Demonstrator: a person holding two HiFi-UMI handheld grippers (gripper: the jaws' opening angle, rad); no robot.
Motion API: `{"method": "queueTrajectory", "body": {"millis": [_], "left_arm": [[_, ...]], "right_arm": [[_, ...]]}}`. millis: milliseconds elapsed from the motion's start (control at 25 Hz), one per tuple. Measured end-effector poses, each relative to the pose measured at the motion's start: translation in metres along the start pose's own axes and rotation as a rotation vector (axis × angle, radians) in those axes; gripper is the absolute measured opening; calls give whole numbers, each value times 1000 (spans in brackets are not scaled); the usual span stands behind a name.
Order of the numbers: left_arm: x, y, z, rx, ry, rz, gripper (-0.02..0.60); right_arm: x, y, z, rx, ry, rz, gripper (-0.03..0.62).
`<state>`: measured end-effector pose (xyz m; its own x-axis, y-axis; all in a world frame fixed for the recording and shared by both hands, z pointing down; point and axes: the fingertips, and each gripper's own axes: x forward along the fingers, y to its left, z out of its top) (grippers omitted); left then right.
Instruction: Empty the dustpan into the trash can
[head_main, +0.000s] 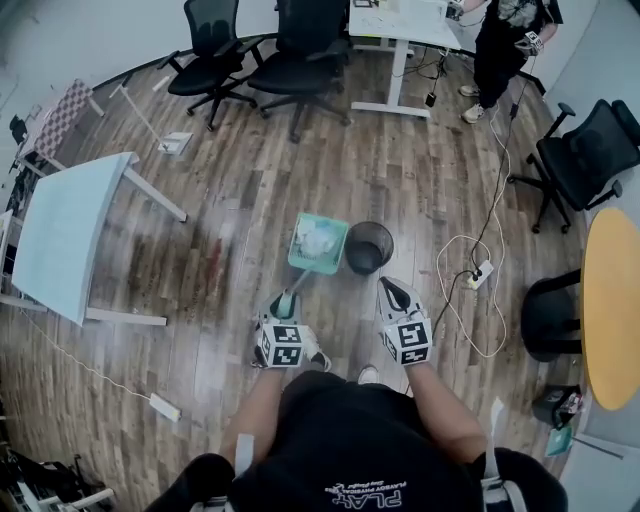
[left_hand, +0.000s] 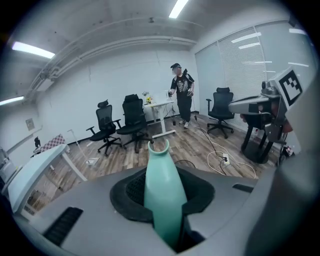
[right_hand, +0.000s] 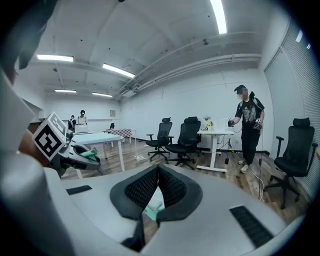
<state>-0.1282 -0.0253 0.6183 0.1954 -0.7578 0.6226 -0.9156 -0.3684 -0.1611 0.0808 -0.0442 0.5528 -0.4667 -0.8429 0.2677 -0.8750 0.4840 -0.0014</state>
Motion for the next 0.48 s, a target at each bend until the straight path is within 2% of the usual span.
{"method": "queueTrajectory", "body": {"millis": [160, 480], "left_arm": [[-13, -24, 10, 97, -26, 16, 104], [-10, -74, 18, 484, -33, 38, 106]], "right_arm": [[-24, -4, 4, -8, -23, 9, 23], [-59, -13, 3, -19, -52, 11, 23]]}}
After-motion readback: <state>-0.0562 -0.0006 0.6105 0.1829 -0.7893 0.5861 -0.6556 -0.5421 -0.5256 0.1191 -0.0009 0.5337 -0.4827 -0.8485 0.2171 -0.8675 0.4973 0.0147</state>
